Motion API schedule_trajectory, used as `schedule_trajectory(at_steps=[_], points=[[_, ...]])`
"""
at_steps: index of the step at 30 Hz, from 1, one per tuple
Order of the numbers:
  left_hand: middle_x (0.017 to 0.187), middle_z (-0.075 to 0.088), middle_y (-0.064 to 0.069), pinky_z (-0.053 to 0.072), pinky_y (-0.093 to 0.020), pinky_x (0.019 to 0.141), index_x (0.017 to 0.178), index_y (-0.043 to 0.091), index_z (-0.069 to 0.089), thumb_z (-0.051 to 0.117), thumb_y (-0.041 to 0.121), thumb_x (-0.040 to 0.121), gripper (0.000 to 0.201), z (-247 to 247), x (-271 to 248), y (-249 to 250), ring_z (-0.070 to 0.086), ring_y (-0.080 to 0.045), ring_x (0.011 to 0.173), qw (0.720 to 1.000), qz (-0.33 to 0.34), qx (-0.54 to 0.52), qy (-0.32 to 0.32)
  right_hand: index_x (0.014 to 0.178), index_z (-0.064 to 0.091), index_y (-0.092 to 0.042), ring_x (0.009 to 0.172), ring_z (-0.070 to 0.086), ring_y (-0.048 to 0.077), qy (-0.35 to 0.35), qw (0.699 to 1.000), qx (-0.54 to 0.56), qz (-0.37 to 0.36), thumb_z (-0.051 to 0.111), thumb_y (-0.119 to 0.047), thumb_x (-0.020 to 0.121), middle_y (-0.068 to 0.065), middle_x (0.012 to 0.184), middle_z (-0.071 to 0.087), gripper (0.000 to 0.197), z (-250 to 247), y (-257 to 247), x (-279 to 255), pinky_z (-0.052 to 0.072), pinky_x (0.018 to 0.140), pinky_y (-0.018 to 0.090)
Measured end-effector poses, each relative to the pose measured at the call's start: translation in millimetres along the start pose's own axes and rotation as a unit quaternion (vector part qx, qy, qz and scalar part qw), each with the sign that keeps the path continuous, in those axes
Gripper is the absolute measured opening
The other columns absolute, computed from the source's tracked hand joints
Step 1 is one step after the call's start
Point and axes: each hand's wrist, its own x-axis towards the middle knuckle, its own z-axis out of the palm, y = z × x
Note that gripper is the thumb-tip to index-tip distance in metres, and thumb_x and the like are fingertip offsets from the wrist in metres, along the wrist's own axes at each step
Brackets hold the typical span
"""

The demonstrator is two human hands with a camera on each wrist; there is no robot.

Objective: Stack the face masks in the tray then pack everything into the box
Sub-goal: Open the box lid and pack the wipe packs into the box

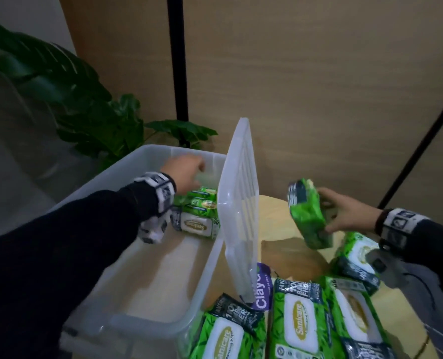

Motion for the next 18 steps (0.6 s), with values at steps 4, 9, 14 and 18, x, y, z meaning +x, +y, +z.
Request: schedule_trajectory(at_steps=[4,9,14,18], points=[[0.084,0.070,0.006,0.055,-0.026,0.079,0.092,0.024,0.071,0.078,0.021,0.085,0.010,-101,-14,32,0.066,-0.009,0.079,0.905,-0.072,-0.313,0.280,0.129,0.059,-0.009,0.100,0.071,0.025,0.025,0.924,0.378,-0.044,0.094,-0.033,0.044,0.005,0.111,0.076,0.095,-30,-53,-36,0.057,0.087,0.041],[0.114,0.069,0.006,0.055,-0.028,0.085,0.123,0.019,0.066,0.083,0.039,0.079,0.051,-166,-66,132,0.066,-0.003,0.103,0.805,0.085,-0.580,0.090,0.147,0.048,-0.005,0.135,0.047,0.041,-0.059,0.784,0.588,-0.187,0.079,-0.027,0.064,0.016,0.131,0.067,0.091,-41,-132,-64,0.027,0.119,0.064],[0.119,0.070,-0.008,0.057,-0.040,0.093,0.136,0.013,0.051,0.088,0.018,0.079,0.068,-174,-99,173,0.070,-0.017,0.102,0.803,0.148,-0.574,-0.057,0.150,0.045,0.000,0.127,0.056,0.043,-0.120,0.765,0.591,-0.227,0.074,-0.019,0.063,0.026,0.138,0.060,0.094,-39,-182,-80,0.044,0.108,0.059],[0.118,0.068,-0.028,0.057,-0.048,0.090,0.129,0.004,0.054,0.075,-0.001,0.087,0.048,-184,-115,162,0.068,-0.029,0.099,0.777,0.189,-0.585,-0.136,0.148,0.045,0.006,0.129,0.057,0.045,-0.191,0.722,0.621,-0.238,0.060,-0.002,0.082,0.031,0.142,0.055,0.068,-27,-193,-94,0.049,0.107,0.056]])
